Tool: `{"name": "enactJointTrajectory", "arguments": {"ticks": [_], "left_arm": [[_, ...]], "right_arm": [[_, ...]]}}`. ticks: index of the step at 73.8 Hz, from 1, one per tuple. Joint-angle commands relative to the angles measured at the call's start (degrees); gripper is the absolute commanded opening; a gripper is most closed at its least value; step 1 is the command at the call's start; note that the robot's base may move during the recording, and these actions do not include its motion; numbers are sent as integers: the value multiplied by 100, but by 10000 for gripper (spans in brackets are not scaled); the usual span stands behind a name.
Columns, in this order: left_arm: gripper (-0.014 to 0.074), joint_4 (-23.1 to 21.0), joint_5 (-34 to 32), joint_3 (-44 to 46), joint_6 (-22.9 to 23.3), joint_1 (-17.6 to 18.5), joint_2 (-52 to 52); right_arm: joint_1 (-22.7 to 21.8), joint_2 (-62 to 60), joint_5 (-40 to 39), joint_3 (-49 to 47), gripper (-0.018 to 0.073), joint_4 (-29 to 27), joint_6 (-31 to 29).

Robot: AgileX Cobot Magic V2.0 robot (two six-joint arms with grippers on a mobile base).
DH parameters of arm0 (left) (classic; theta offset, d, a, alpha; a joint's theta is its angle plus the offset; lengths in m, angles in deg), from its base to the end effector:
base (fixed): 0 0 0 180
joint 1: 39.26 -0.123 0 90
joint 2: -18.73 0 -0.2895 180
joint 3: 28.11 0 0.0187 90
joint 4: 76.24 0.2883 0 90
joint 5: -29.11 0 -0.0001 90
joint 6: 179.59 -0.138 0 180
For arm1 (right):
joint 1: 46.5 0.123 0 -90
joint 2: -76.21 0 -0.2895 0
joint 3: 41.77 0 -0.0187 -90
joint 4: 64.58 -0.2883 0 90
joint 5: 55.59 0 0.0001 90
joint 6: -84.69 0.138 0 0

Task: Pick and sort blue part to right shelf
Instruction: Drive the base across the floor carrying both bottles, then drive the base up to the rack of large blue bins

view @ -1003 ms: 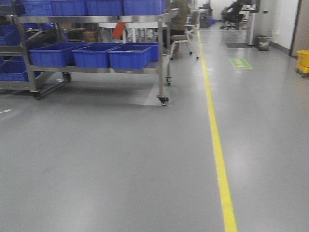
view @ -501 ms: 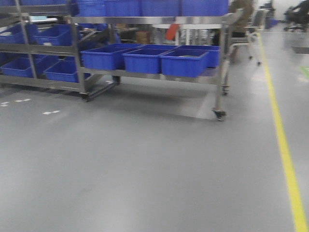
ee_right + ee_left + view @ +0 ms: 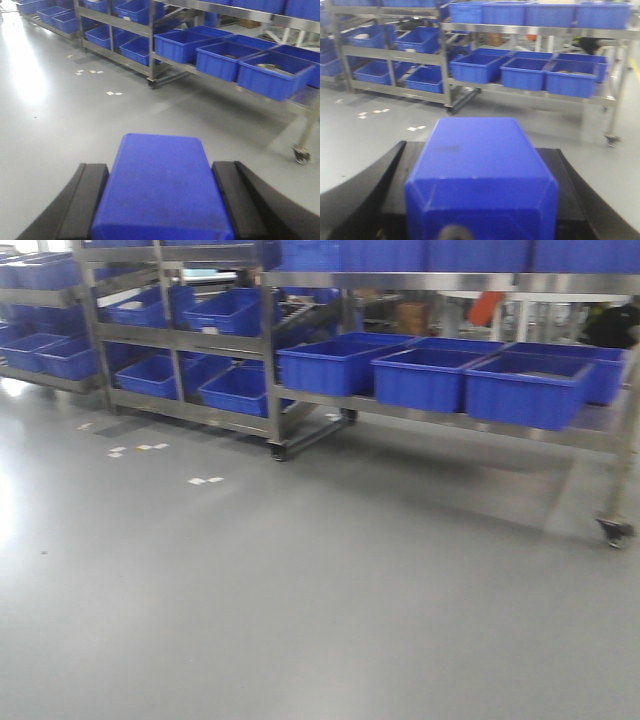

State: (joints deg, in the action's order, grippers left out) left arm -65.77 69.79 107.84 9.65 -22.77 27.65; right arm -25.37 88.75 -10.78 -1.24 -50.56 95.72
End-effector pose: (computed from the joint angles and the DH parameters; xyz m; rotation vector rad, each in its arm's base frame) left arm 0.0715 -0.0041 0.3488 0.1247 1.6229 -0.1418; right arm 0.0753 0.0038 0.3573 -0.1689 1.6850 0.1439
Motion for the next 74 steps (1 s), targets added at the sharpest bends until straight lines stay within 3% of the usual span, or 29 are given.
{"name": "enactJointTrajectory", "arguments": {"ticks": [1,74], "left_arm": [[294,20,-541,156,0,26,91],[294,-23,-541,156,0,-25,91]], "right_arm": [[-11,119,-532,-163,251,139,-38],[-11,119,-532,-163,251,139,-38]]}}
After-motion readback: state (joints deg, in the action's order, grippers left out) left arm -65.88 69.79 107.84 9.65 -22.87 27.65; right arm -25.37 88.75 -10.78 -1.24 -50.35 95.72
